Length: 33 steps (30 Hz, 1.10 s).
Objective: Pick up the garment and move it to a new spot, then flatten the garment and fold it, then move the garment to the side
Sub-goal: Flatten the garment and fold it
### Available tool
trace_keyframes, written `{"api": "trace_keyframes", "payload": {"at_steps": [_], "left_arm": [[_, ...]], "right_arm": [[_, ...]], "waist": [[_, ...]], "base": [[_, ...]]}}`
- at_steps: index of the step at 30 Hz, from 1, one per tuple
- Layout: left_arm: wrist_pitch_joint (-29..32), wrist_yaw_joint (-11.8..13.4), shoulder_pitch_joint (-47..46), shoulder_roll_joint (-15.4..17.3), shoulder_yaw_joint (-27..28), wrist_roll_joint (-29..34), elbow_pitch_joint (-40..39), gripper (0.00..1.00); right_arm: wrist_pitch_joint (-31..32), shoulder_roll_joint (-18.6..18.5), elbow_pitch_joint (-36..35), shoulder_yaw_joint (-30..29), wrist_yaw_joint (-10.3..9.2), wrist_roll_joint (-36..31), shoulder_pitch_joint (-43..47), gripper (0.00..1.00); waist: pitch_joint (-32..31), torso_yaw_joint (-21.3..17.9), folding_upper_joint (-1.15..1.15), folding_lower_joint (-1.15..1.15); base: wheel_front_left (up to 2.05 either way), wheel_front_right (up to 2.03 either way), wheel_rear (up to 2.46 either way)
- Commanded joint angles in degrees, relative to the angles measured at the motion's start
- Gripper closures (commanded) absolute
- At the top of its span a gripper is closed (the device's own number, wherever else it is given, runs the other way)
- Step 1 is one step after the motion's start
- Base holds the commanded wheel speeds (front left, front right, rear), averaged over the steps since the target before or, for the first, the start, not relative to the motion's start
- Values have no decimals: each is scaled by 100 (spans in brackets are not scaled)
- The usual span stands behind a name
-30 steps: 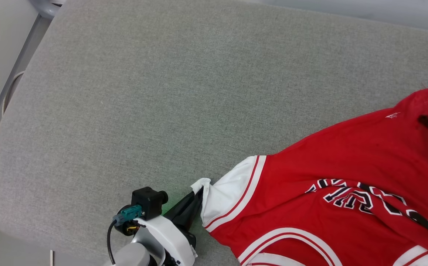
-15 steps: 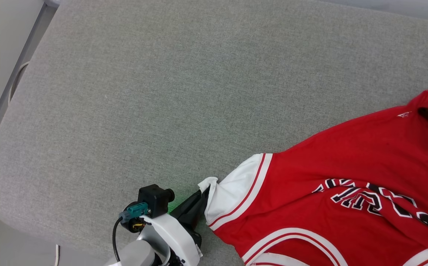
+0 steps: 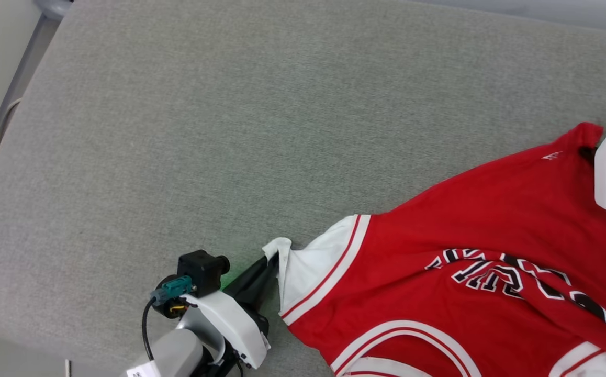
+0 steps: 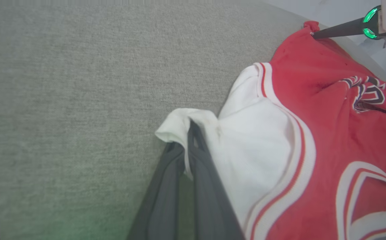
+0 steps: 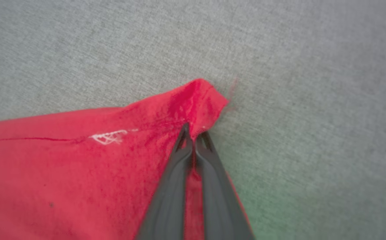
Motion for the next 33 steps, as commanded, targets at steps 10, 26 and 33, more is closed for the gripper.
{"api": "trace_keyframes", "payload": {"at_steps": [10,26,33], "left_arm": [[3,3,-351,321,438,276,-176,100],[7,11,-2444,675,1273,613,-84,100],[176,9,-3651,629,1265,813,202,100]], "right_arm": [[-842,-76,-28,296,-13,336,-431,100],[-1777,230,-270,285,-12,1004,-1460,100],[-1966,445,-100,249,-11,1056,-2147,100]], "waist": [[-151,-569,0,0],[-561,-1274,0,0],[-785,-1435,0,0]], "base": [[0,0,0],[0,0,0],[0,0,0]]}}
